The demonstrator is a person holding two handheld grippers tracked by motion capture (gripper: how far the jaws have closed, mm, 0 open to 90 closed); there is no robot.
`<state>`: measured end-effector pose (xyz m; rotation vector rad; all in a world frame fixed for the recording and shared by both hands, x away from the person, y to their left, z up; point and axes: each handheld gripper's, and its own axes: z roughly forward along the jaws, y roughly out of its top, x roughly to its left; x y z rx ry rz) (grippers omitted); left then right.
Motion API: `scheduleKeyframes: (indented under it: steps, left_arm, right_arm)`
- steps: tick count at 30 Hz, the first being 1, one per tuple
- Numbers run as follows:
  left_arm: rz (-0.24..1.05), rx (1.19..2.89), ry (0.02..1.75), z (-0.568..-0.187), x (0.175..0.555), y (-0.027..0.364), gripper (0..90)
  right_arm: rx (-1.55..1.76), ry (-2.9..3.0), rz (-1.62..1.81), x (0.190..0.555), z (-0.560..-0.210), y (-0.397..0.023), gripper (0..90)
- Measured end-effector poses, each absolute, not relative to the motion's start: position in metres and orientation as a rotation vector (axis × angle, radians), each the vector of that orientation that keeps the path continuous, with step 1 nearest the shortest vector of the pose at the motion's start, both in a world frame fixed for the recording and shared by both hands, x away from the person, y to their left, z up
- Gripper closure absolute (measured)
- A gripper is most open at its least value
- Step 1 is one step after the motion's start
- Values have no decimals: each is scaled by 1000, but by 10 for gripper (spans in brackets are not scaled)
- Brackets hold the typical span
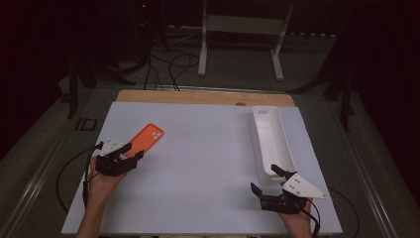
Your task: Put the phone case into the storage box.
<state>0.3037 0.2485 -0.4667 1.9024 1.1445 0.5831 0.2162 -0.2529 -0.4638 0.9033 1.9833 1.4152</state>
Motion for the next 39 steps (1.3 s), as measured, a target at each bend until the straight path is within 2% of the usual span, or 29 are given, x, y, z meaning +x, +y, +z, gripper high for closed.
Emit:
scheduleKeyframes:
  steps: [2,4,8,12,18,27,39]
  left_arm:
    - [590,1894,1119,-462,298,251,375]
    - [611,1896,1104,-458,293,252,271]
    - [644,1872,1066,-451,280,254,155]
    - [657,1840,1027,-446,266,256,76]
    - [674,1796,980,-442,246,259,11]
    - [675,1766,937,-448,221,261,4]
    - [675,1751,918,-464,207,259,3]
  right_arm:
    - [903,1983,1409,217,-463,-254,97]
    - [906,1980,1408,218,-463,-255,97]
    - [907,1982,1403,220,-464,-256,97]
    - [908,1981,1405,221,-465,-256,97]
    - [904,1979,1409,223,-465,-256,97]
    - [895,1975,1411,225,-464,-255,96]
    - [906,1945,1449,222,-464,-258,96]
